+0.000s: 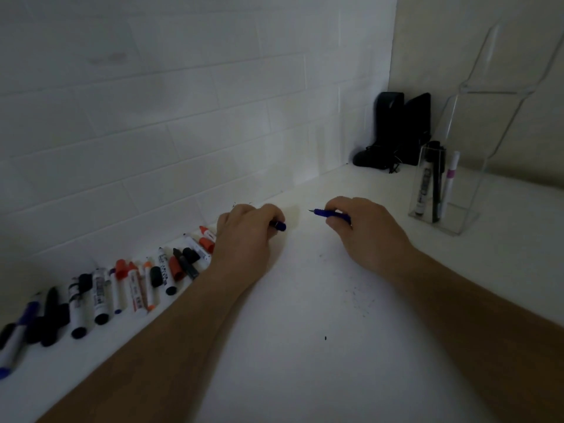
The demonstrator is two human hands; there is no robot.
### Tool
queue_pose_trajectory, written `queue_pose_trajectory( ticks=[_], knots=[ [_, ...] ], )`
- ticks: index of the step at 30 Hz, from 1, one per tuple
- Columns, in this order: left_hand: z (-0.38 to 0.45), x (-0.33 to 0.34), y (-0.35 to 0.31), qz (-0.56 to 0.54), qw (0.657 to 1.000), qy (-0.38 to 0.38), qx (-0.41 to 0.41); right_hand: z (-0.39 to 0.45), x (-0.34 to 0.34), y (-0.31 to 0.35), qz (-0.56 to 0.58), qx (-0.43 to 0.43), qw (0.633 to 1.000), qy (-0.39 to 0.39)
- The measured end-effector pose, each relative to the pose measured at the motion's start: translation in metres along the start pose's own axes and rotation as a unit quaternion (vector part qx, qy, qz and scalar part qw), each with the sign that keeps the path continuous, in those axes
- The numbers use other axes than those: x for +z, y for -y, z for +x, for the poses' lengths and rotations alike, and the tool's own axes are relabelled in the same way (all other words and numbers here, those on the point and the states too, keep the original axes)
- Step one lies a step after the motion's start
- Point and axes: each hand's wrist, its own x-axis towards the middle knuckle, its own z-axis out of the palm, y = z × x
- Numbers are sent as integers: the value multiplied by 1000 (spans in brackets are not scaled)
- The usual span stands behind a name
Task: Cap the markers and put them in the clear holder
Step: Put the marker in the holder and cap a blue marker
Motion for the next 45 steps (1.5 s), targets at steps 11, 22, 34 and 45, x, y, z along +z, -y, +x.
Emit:
queue_pose_trajectory(
  ticks=[11,22,34,45],
  knots=[
    [-3,0,-2,-158,987,-31,-19,-2,4,13,15,-92,994,-52],
    [1,3,0,-89,989,-28,118,-3,3,10,-25,-92,995,-36],
    [-14,-5,-21,-234,971,6,48,-7,-4,25,32,-156,987,11],
    [-17,1,-33,-233,969,9,79,-12,-11,32,47,-112,989,79]
  ],
)
